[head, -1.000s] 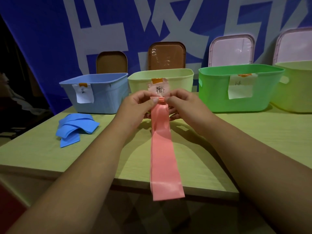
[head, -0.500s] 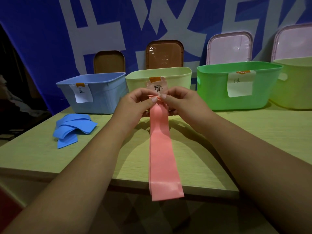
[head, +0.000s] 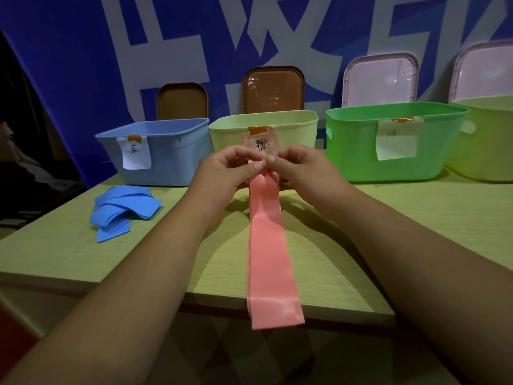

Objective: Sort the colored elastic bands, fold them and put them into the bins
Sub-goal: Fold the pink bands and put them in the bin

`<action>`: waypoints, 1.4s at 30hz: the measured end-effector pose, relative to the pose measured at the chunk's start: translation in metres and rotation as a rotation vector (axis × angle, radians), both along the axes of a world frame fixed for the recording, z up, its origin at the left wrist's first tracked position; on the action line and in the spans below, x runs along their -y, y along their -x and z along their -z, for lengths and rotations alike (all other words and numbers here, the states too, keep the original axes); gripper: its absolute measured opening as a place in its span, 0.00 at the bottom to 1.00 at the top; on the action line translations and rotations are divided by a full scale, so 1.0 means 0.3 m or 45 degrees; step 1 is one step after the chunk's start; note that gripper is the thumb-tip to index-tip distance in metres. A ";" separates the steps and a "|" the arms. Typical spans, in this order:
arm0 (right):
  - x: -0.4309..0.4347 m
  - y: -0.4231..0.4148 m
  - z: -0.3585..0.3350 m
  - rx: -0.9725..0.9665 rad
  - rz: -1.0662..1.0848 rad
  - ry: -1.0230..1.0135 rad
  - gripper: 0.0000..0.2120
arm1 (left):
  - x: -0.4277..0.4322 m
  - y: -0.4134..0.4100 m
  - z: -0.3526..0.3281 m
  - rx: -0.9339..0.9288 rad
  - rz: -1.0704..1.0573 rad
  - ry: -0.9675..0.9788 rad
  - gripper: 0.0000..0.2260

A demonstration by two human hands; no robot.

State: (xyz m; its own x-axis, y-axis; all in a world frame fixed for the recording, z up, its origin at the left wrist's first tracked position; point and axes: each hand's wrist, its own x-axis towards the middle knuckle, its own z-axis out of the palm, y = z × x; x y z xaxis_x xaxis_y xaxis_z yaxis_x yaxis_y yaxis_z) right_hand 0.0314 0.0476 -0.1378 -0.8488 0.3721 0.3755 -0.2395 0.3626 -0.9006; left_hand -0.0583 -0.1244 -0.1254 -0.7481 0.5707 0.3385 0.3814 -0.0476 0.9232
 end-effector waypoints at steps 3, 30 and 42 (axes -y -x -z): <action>0.004 -0.002 0.000 0.001 0.009 -0.049 0.07 | 0.000 -0.002 0.001 0.035 0.015 -0.017 0.07; -0.010 0.012 0.004 -0.007 -0.065 0.130 0.03 | -0.009 0.019 0.003 0.168 0.065 -0.098 0.08; -0.002 -0.002 0.008 0.040 -0.060 0.025 0.09 | -0.002 0.014 0.000 0.181 0.071 -0.126 0.08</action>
